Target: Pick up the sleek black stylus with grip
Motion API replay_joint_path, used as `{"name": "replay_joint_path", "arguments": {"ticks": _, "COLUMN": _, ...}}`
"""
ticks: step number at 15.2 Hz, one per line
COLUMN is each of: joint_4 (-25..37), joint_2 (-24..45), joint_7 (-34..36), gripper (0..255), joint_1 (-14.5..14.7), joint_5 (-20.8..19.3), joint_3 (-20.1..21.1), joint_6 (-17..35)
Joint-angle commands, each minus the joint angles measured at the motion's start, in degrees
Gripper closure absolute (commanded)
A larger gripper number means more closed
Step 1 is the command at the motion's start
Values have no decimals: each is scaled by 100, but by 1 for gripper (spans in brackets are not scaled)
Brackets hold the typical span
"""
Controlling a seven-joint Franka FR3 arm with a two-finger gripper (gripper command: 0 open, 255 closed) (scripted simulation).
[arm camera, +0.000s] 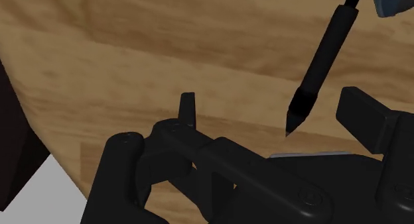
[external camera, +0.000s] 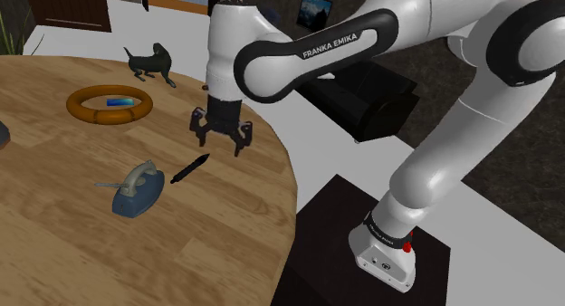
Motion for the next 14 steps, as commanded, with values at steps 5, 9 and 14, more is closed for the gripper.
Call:
{"name": "replay_joint_path", "arguments": {"ticks": 5, "joint_4": 1281, "joint_2": 2022, "joint_7": 2406, "gripper": 0, "joint_1": 642, "joint_5": -1809, "joint_3": -339, "joint_6": -104}}
{"name": "replay_joint_path", "arguments": {"ticks": 9, "joint_4": 1708, "joint_2": 2615, "joint_7": 2957, "gripper": 0, "joint_1": 1007, "joint_5": -2189, "joint_3": -678, "joint_6": -106}}
{"name": "replay_joint_path", "arguments": {"ticks": 14, "joint_4": 1613, "joint_2": 2842, "joint_7": 3085, "gripper": 0, "joint_1": 1096, "joint_5": -2384, "joint_3": -802, "joint_6": 169}}
